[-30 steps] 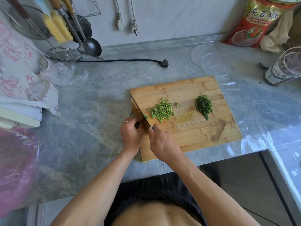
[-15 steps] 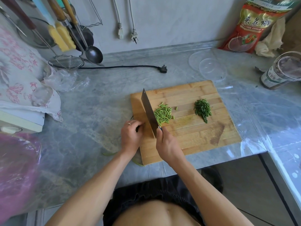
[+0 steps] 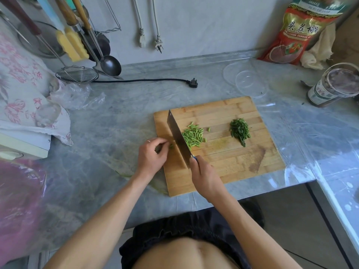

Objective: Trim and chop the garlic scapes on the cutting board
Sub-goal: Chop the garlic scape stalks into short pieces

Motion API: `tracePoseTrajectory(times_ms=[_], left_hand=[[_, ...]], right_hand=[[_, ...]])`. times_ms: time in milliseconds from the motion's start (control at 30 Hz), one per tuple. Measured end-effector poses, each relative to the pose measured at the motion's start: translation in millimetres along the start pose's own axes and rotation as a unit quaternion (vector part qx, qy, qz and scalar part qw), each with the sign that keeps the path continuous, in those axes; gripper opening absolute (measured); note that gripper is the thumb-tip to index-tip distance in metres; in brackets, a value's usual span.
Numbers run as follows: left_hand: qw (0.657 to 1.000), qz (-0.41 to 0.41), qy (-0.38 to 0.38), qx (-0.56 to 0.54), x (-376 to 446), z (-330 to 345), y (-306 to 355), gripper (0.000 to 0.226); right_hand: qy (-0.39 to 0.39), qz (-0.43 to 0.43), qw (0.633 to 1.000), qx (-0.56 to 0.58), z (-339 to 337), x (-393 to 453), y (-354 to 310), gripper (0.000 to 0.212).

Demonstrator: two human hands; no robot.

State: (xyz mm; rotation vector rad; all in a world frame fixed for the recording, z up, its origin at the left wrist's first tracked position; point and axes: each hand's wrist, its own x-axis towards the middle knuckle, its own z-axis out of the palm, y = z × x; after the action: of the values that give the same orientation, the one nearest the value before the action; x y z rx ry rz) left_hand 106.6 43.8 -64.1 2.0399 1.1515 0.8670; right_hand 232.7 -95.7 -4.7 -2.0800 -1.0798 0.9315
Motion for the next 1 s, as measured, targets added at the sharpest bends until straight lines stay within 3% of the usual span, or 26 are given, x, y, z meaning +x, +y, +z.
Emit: tracePoseTrajectory(times_ms=[167, 333, 433, 533, 700, 1000], left_hand=[[0.992, -0.110, 0.032, -0.051, 9, -19, -8, 0.013], [0.983, -0.172, -0.052, -0.028, 14, -30, -21, 0.022], [0.977, -0.175, -0.122, 0.020, 15, -31, -22, 0.016], [0.975, -0.174, -0.131, 0.042, 17, -33, -16, 0.009], [0.968, -0.121, -0.194, 0.100, 16, -30, -9, 0.016], [0.978, -0.084, -0.169, 0.093, 4, -25, -8, 0.012]], right_hand=[[0.000, 0.006, 1.000, 0.000, -5, 2, 0, 0.037], [-0.004, 0.003, 1.000, -0.001, -5, 5, 1, 0.036], [-0.007, -0.006, 1.000, -0.009, -3, 6, 2, 0.038], [-0.010, -0.013, 1.000, -0.011, -1, 5, 2, 0.038], [-0.016, -0.011, 1.000, -0.019, 2, 7, 3, 0.038], [-0.013, -0.006, 1.000, -0.011, 1, 5, 4, 0.038]])
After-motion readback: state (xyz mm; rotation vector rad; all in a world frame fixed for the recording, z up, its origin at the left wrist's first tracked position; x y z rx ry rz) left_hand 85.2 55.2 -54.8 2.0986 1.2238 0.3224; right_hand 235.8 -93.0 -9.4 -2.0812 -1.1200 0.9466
